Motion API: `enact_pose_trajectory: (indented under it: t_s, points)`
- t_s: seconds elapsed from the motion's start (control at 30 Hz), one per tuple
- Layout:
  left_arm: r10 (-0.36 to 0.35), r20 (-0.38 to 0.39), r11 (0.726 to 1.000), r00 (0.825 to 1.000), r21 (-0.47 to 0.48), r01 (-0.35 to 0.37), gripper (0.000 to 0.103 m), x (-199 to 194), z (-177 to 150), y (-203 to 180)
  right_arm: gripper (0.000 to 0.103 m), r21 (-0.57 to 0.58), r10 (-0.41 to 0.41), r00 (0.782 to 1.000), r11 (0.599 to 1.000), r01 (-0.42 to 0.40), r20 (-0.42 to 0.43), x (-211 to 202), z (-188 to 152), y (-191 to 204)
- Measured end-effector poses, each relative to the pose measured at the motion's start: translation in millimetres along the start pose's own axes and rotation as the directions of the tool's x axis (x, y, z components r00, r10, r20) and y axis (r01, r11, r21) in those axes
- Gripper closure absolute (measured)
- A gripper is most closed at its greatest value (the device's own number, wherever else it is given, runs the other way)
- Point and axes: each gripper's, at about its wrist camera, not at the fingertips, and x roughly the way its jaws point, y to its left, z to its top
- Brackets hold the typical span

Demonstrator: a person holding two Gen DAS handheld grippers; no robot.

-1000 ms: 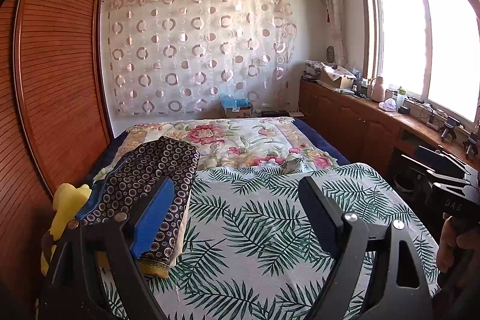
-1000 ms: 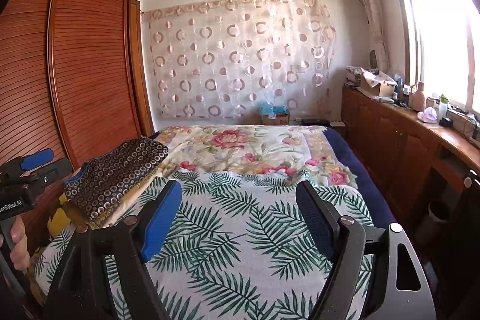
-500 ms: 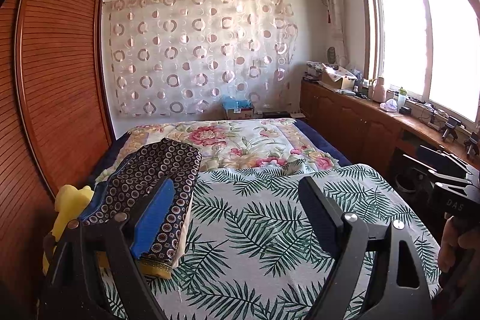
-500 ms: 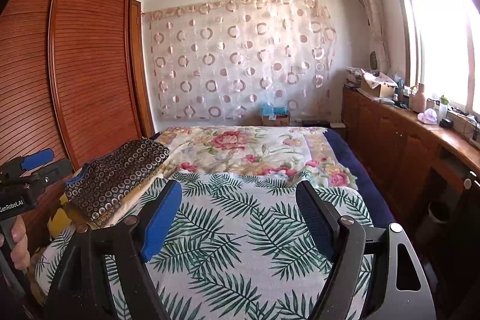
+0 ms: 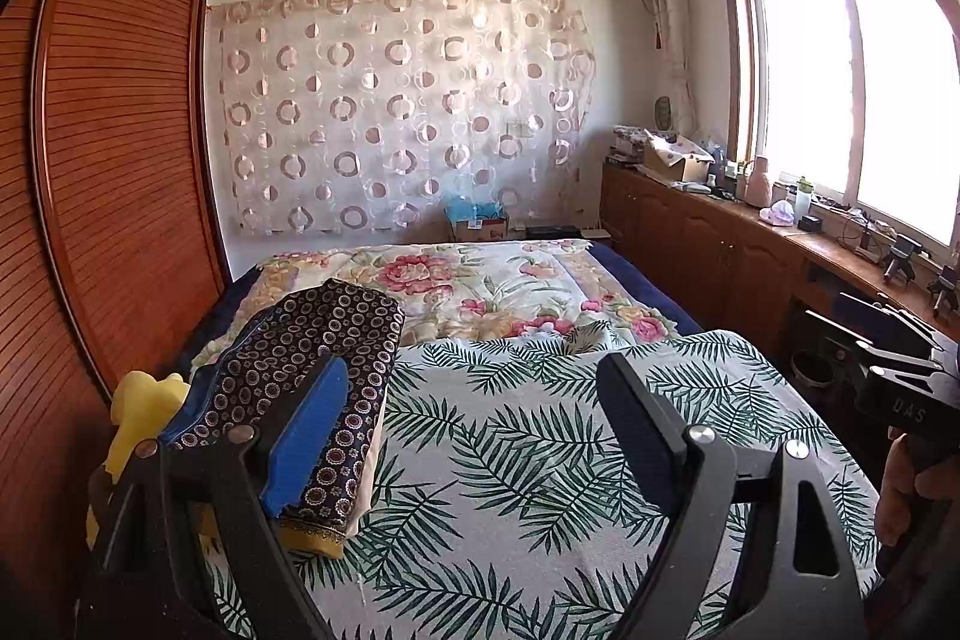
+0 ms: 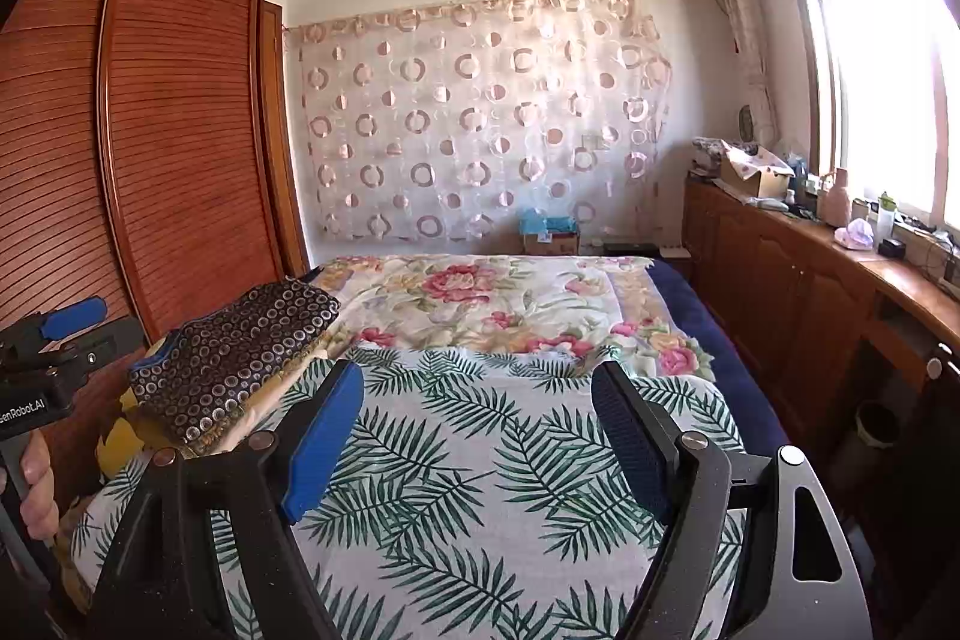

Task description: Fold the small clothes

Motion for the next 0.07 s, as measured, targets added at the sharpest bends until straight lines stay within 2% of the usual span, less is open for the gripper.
enact_pose_trajectory:
  t_s: [0.07]
  points:
    - [0.000, 0.000, 1.000, 1.000, 0.001, 0.000, 0.018, -0.1, -0.2, 0.1, 0.023, 0.000, -0.001, 1.000, 1.000, 0.001, 0.000, 0.0, -0.1, -0.3]
